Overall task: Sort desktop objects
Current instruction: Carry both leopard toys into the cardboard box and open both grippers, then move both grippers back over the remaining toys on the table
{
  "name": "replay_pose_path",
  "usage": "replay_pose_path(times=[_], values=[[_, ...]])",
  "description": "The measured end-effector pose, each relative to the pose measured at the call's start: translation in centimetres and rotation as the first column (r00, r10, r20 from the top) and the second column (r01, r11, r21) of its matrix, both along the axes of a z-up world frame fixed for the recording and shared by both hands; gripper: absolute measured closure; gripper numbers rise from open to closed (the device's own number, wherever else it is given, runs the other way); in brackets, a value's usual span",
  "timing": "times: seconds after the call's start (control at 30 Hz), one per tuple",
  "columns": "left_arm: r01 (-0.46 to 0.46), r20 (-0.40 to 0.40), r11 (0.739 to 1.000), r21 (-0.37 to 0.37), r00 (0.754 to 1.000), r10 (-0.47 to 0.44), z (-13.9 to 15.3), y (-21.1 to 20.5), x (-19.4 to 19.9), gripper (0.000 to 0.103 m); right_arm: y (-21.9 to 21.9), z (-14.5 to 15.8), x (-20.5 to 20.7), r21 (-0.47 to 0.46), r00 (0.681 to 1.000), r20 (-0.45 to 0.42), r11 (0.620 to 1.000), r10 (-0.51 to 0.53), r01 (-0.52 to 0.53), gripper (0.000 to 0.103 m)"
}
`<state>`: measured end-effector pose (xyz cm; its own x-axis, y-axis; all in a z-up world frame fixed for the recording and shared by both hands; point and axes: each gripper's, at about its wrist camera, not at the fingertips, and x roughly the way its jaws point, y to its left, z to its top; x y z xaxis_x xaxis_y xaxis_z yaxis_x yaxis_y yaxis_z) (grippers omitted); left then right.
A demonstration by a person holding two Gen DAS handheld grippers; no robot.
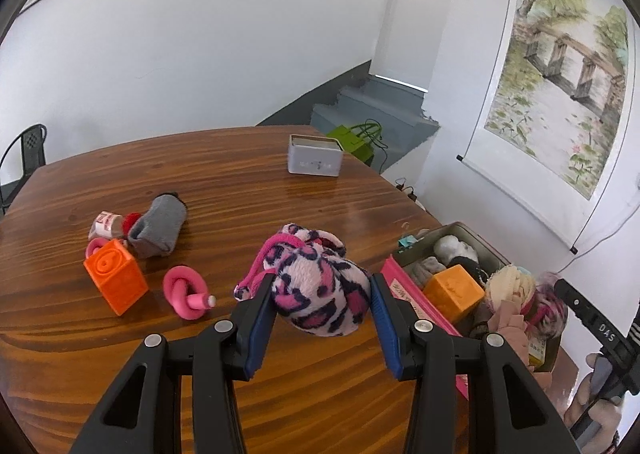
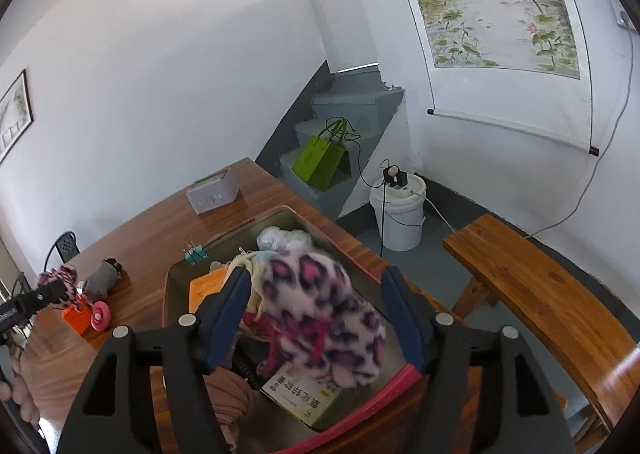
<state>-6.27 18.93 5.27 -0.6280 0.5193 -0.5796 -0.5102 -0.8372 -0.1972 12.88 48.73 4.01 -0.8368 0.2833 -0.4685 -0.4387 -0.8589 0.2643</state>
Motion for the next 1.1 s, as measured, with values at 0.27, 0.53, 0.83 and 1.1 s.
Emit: replay_pose_path(times=[0.27, 0.53, 0.83, 1.1], values=[[0.094, -0.022, 0.995, -0.024, 0.995, -0.094, 0.8, 5.1, 0.1, 0.056, 0.2, 1.0, 1.8, -0.005, 0.996, -0.082, 1.0, -0.02, 0.019, 0.025], [0.211, 0.001, 0.977, -0.035, 0.977, -0.211, 0.9, 12.0, -0.9, 0.056, 1.0, 1.1, 3.5, -0.041, 0.993, -0.104, 0.998, -0.047, 0.043, 0.025], [0.31, 0.085, 0.949, -0.063, 0.949, -0.305, -0.2, 18.8, -2.4, 0.056, 1.5, 0.7, 4.3, -0.056, 0.992, -0.103, 0.996, -0.072, 0.066, 0.025], [0.342, 0.115, 0.937, -0.074, 0.936, -0.332, -1.2, 20.0, -2.5, 0.031, 1.2, 0.3, 3.8, -0.061, 0.993, -0.097, 0.996, -0.066, 0.06, 0.025]])
